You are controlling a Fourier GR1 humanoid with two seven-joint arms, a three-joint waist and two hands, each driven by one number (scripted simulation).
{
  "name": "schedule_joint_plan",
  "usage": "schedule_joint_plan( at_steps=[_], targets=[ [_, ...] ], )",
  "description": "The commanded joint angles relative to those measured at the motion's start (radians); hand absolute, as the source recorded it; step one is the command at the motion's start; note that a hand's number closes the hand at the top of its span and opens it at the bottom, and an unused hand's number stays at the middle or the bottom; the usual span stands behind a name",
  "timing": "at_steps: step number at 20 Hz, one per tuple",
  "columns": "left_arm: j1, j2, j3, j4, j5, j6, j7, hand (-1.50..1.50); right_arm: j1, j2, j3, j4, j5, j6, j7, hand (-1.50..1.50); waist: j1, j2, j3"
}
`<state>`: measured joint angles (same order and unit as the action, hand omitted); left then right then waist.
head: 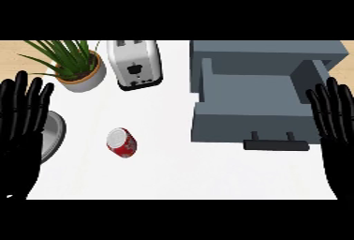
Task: Pick up the can, place it into the drawer and close the drawer
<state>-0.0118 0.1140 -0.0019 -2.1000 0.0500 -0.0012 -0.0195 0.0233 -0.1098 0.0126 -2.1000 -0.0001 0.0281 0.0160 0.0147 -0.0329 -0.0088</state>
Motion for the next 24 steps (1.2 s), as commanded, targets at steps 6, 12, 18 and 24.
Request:
schedule_joint_plan(
  at_steps=[6, 12, 18, 24],
  targets=[
    [-0.033, 0.145, -0.086, 0.063, 0.362, -0.428, -0.039, -1.50, -0.034, 0.010, -0.001, -0.001, -0.049, 0.013, 0.021, -1.50, -0.035, 0.040, 0.006],
    [0.085, 0.338, 0.038, 0.132, 0.462, -0.539, 0.142, -1.50, 0.111, 0.005, -0.136, 0.005, -0.042, -0.080, 0.181, -1.50, -0.016, 0.031, 0.009],
    [0.019, 0.448, 0.195, 0.246, 0.652, -0.658, 0.201, -1.50, 0.201, 0.010, -0.176, -0.068, -0.106, -0.036, 0.173, -1.50, -0.019, 0.032, 0.009],
    [0.109, 0.445, 0.251, 0.209, 0.680, -0.725, 0.223, -1.50, 0.326, 0.005, -0.292, -0.036, -0.211, 0.080, 0.042, -1.50, -0.017, 0.031, 0.009]
  ],
)
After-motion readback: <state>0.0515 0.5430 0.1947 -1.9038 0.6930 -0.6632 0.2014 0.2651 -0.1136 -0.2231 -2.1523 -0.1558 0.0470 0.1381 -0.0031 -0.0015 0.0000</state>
